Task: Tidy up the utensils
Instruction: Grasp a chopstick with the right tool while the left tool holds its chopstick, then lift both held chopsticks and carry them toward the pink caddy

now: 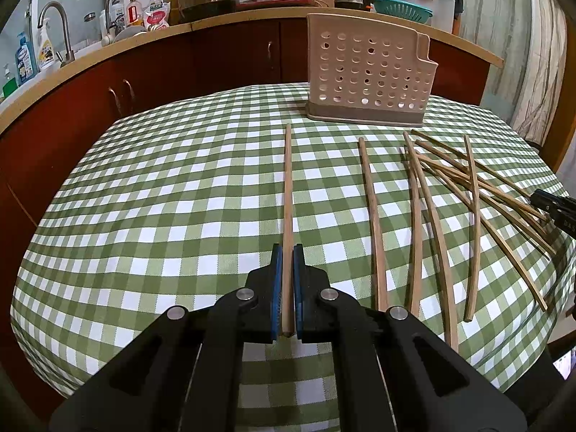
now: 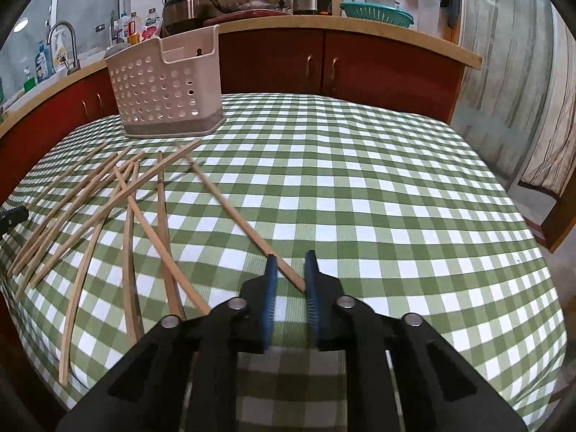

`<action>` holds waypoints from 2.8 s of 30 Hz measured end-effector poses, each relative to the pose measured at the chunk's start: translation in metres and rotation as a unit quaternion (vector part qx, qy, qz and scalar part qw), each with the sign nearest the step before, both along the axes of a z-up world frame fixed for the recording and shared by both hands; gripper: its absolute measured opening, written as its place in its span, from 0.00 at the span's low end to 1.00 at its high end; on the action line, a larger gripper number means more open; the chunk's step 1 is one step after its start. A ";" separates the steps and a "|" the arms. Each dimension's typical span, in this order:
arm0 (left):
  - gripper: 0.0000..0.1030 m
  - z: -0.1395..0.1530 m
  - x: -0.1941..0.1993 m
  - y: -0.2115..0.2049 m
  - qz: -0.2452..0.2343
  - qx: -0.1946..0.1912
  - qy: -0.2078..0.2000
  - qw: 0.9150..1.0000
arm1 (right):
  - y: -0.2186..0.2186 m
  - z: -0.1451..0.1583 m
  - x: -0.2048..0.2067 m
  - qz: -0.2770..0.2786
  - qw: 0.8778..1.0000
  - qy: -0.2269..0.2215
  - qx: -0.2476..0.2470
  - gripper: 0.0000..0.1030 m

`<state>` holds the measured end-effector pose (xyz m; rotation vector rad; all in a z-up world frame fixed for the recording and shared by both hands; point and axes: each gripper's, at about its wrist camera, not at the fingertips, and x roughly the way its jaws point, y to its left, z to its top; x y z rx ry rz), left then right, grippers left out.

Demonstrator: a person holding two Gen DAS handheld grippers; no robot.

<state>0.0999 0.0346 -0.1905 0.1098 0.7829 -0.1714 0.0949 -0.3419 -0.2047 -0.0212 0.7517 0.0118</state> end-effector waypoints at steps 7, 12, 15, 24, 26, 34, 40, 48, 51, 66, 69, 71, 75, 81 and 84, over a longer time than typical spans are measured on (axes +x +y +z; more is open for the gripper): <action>0.06 0.000 -0.001 -0.001 0.003 -0.002 0.000 1.000 | 0.004 -0.001 -0.007 0.016 1.000 -0.014 -0.021 0.12; 0.06 0.000 -0.005 0.000 0.005 -0.004 0.001 1.000 | 0.003 0.000 -0.001 0.047 0.999 -0.011 -0.024 0.14; 0.06 0.000 -0.006 0.000 0.005 -0.005 0.002 1.000 | 0.001 -0.001 0.003 0.060 0.998 -0.007 -0.019 0.14; 0.06 0.008 -0.014 -0.001 0.008 -0.005 -0.009 1.000 | 0.005 -0.002 -0.023 0.058 0.998 -0.004 -0.020 0.08; 0.06 0.008 -0.014 -0.002 0.009 -0.005 -0.009 1.000 | 0.003 -0.004 -0.028 0.049 0.999 -0.016 -0.015 0.12; 0.06 0.012 -0.020 -0.001 0.014 -0.005 -0.017 1.000 | 0.006 -0.004 -0.031 0.043 0.999 -0.023 -0.014 0.06; 0.06 0.021 -0.027 0.003 0.023 -0.005 -0.044 0.999 | 0.011 0.012 -0.044 0.031 0.998 -0.059 -0.016 0.06; 0.06 0.043 -0.038 0.008 0.028 -0.025 -0.086 0.996 | 0.018 0.049 -0.055 0.026 0.993 -0.114 -0.021 0.06; 0.06 0.051 -0.040 0.010 0.033 -0.029 -0.101 0.994 | 0.019 0.062 -0.059 0.025 0.991 -0.134 -0.018 0.06; 0.06 0.096 -0.040 0.012 0.041 -0.024 -0.166 0.985 | 0.028 0.118 -0.058 0.020 0.979 -0.203 0.007 0.06; 0.06 0.104 -0.036 0.012 0.040 -0.027 -0.173 0.984 | 0.029 0.127 -0.053 0.020 0.977 -0.214 0.016 0.06; 0.06 0.108 -0.033 0.012 0.039 -0.029 -0.176 0.983 | 0.029 0.131 -0.050 0.020 0.975 -0.219 0.018 0.06; 0.06 0.116 -0.027 0.012 0.036 -0.035 -0.175 0.983 | 0.031 0.139 -0.041 0.020 0.973 -0.229 0.025 0.06; 0.06 0.127 -0.019 0.010 0.032 -0.036 -0.177 0.983 | 0.033 0.148 -0.029 0.016 0.971 -0.236 0.031 0.06; 0.06 0.132 -0.013 0.010 0.032 -0.043 -0.173 0.983 | 0.033 0.150 -0.024 0.014 0.971 -0.238 0.037 0.06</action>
